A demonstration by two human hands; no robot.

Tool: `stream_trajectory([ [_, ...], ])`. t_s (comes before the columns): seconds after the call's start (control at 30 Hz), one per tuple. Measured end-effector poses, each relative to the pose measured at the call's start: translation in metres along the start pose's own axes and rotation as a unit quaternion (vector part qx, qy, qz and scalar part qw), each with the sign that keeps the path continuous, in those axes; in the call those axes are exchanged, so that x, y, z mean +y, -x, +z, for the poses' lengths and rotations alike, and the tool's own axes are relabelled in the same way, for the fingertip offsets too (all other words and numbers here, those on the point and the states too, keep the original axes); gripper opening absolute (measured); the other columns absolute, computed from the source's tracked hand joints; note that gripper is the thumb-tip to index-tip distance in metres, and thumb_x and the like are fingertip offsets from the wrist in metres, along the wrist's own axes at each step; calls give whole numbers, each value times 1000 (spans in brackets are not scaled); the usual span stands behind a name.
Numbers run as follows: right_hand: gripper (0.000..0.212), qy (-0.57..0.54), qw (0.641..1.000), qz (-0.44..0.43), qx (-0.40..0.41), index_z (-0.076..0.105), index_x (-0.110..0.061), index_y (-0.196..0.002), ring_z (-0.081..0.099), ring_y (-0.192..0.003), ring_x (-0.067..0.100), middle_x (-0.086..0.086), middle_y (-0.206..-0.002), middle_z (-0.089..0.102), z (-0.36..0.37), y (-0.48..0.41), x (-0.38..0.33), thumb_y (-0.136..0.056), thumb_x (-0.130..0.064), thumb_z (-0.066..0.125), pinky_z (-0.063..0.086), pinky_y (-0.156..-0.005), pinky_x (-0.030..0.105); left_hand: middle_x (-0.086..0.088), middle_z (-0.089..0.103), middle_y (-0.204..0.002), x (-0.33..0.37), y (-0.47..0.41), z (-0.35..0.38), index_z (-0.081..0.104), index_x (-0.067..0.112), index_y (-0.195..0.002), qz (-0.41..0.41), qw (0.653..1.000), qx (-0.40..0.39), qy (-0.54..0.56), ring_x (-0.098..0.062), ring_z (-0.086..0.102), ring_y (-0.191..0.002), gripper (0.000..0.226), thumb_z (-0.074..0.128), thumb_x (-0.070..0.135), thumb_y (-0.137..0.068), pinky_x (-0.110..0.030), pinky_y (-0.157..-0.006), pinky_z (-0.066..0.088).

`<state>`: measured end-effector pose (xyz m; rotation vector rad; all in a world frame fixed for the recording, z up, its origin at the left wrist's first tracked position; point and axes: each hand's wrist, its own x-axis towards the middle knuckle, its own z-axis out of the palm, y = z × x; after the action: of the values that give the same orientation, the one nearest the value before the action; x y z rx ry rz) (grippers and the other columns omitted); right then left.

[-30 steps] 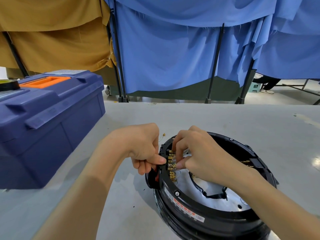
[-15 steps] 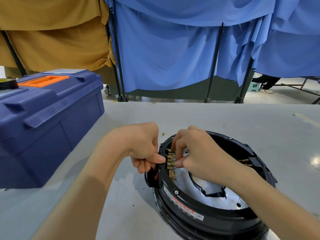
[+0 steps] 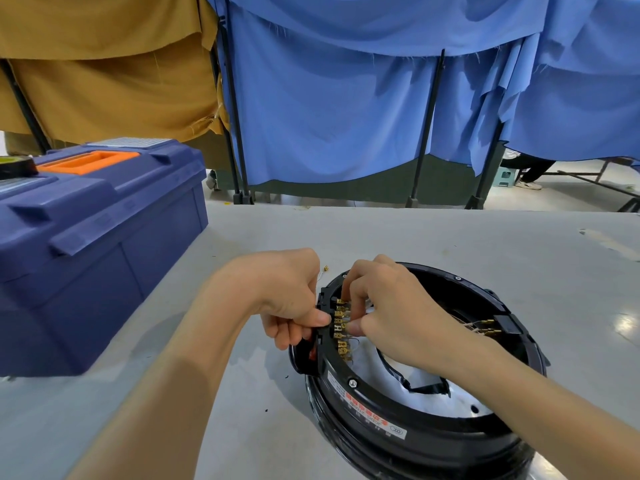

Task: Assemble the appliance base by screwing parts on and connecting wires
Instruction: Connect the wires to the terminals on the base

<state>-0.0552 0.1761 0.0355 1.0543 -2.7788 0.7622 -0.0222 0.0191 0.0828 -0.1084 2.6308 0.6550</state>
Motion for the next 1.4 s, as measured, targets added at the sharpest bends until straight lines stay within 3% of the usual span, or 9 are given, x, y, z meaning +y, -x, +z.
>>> stream_trajectory([
  [0.3, 29, -20, 999, -9, -36, 60, -18, -57, 39, -94, 6, -15, -98, 56, -7, 1, -1, -73, -8, 81, 32, -73, 9, -1, 58, -43, 3, -3, 2, 58, 0, -69, -17, 1000, -4, -5, -11, 54, -34, 36, 51, 15, -101, -19, -40, 43],
  [0.53, 34, -11, 1000, -11, -27, 55, -21, -56, 38, -95, 7, -14, -99, 56, -4, 2, -2, -74, -9, 80, 31, -73, 9, -1, 58, -43, 2, -3, 2, 59, 0, -67, -13, 1000, -4, -5, -11, 54, -35, 37, 52, 14, -100, -20, -40, 43],
  [0.67, 24, -16, 999, -11, -25, 60, -13, -61, 34, -105, 10, -11, -104, 54, -4, 4, -7, -76, -1, 74, 37, -85, 23, -1, 58, -42, 2, -5, 3, 58, -1, -67, -13, 1000, -1, -6, -11, 55, -34, 36, 51, 12, -100, -19, -39, 43],
  [0.77, 33, 4, 999, -21, -28, 51, -17, -58, 32, -105, 15, -6, -107, 52, -2, 5, -12, -77, 5, 66, 38, -92, 37, -2, 59, -43, 3, -6, 3, 58, -2, -67, -13, 1000, 3, -9, -12, 57, -36, 36, 50, 10, -100, -19, -39, 44],
  [1.07, 42, 12, 1000, -24, 8, 39, -19, -54, 30, -102, 16, -5, -107, 53, 8, 4, -20, -73, 11, 61, 32, -88, 34, -7, 61, -46, 3, -8, 2, 59, -3, -63, -7, 1000, 8, -8, -14, 58, -37, 36, 50, 5, -96, -19, -39, 45],
  [1.2, 29, -7, 1000, -22, 5, 55, -13, -58, 34, -104, 15, -11, -104, 55, 8, 3, -16, -72, 9, 66, 38, -89, 33, -6, 62, -46, 2, -8, 1, 60, -4, -65, -3, 1000, 3, 0, -14, 59, -38, 34, 50, 6, -97, -20, -41, 47],
  [1.27, 15, -41, 999, -11, 0, 68, -11, -66, 39, -105, 11, -17, -98, 57, 3, 2, -11, -72, 2, 73, 40, -85, 27, -5, 61, -46, 0, -6, 0, 60, -3, -68, -3, 1000, -2, 9, -14, 59, -39, 32, 52, 8, -97, -21, -43, 47],
  [1.4, 20, -113, 991, 19, 67, 72, -27, -61, 54, -96, 4, -19, -99, 61, -15, -2, 4, -77, -21, 81, 37, -76, 20, -2, 59, -45, -2, -4, -1, 60, -2, -70, 1, 1000, -18, 20, -11, 55, -36, 34, 53, 13, -99, -20, -42, 45],
])
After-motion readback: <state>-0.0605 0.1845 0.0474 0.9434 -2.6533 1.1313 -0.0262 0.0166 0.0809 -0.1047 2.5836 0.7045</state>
